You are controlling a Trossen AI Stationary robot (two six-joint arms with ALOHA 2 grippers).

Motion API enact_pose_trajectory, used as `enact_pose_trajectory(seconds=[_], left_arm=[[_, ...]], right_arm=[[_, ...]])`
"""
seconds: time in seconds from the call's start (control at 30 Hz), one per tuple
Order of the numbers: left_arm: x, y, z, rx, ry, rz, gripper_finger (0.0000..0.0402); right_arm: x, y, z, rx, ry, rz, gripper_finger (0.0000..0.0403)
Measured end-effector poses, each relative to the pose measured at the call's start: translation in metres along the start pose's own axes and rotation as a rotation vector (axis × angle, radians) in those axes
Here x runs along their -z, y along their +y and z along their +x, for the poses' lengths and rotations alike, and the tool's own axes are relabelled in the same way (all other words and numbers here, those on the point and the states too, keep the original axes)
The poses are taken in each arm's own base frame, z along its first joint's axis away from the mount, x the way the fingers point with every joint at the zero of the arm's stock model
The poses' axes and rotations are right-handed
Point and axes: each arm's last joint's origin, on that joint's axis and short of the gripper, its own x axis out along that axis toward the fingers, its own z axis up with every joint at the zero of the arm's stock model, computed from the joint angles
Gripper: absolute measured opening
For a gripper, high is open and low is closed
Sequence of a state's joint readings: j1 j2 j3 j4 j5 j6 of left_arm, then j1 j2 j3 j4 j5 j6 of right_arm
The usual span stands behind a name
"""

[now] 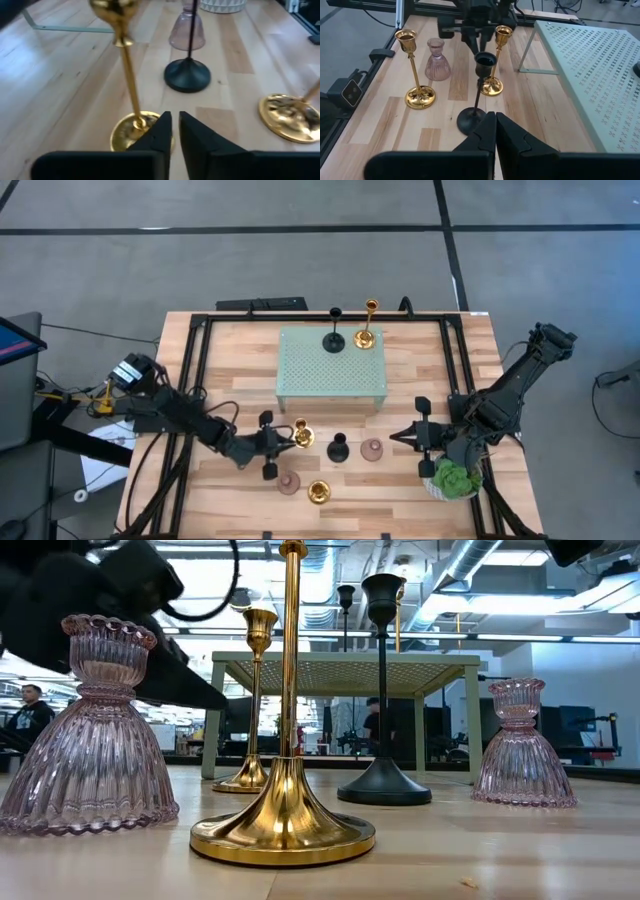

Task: Pick & Place candle stick holders
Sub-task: Put the top gold candle holder on the shelf aligned with the other gold candle holder

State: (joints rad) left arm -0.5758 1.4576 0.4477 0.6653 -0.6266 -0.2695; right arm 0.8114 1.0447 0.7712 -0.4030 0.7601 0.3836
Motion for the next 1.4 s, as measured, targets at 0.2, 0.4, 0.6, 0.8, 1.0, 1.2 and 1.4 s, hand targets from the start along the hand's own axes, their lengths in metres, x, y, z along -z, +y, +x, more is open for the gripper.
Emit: enact_pose_trajectory(seconds=[0.2, 0.4, 0.6, 0.8, 1.0, 1.2, 1.4], left_arm=[[-0.002, 0.011, 0.008, -0.014, 0.011, -0.011, 0.0112], [-0.002, 0.019, 0.012, -0.045, 0.025, -0.012, 0.0178], [-0.003, 0.026, 0.016, -0.060, 0.030, -0.023, 0.0208], [0.009, 0.028, 0.025, -0.039, 0.082, -0.058, 0.0197], [0.010, 0.027, 0.032, -0.025, 0.025, -0.088, 0.0170], [0.010, 0.026, 0.032, -0.024, 0.023, -0.088, 0.0144], [0.009, 0.026, 0.032, -0.013, 0.013, -0.100, 0.0108]], right_arm=[[0.000, 0.000, 0.000, 0.000, 0.000, 0.001, 0.0000], [0.000, 0.000, 0.000, 0.000, 0.000, 0.001, 0.0000], [0.000, 0.000, 0.000, 0.000, 0.000, 0.001, 0.0000], [0.000, 0.000, 0.000, 0.001, -0.001, 0.002, 0.0000], [0.000, 0.000, 0.000, 0.003, -0.001, 0.002, 0.0000], [0.000, 0.000, 0.000, 0.005, -0.002, 0.002, 0.0000], [0.000, 0.000, 0.000, 0.006, -0.002, 0.002, 0.0000]])
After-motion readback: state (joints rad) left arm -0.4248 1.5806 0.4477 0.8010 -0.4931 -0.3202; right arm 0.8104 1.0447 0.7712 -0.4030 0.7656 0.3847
